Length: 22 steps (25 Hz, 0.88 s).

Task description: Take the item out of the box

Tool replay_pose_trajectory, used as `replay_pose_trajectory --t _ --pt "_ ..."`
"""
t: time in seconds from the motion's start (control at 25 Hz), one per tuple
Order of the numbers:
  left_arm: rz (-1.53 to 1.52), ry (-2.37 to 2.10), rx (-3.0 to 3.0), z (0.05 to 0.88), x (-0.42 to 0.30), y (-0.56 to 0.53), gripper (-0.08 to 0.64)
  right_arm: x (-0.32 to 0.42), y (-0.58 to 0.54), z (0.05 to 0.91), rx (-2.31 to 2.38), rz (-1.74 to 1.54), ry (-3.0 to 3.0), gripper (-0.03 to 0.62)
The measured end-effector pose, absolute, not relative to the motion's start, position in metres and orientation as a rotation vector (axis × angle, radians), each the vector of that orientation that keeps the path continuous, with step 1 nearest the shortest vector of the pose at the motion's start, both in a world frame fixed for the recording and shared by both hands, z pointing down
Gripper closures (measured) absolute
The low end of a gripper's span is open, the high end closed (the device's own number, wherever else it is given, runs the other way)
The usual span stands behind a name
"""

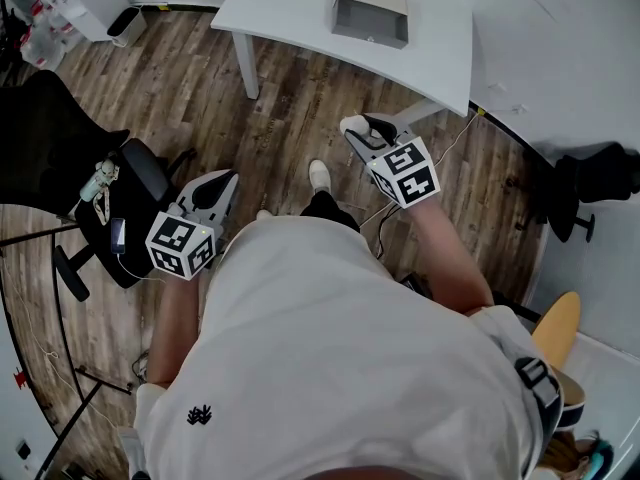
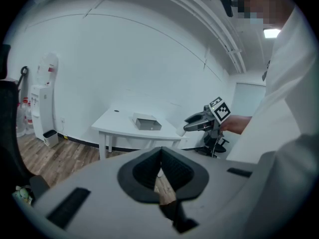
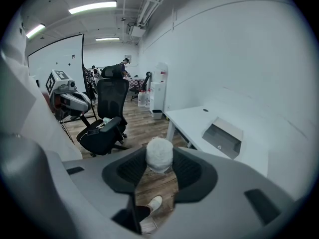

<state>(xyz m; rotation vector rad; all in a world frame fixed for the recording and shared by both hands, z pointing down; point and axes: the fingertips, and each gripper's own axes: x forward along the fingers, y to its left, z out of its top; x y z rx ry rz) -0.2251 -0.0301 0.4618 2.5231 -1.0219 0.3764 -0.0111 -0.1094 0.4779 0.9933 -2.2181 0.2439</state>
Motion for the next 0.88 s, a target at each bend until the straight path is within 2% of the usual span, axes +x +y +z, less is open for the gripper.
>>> replay_pose_trajectory --t 0.88 --pt "0.387 -1.017 2.510 0.463 -0.212 -0.045 0.552 0.001 -0.122 0.492 0.972 0.289 -2.222 0.428"
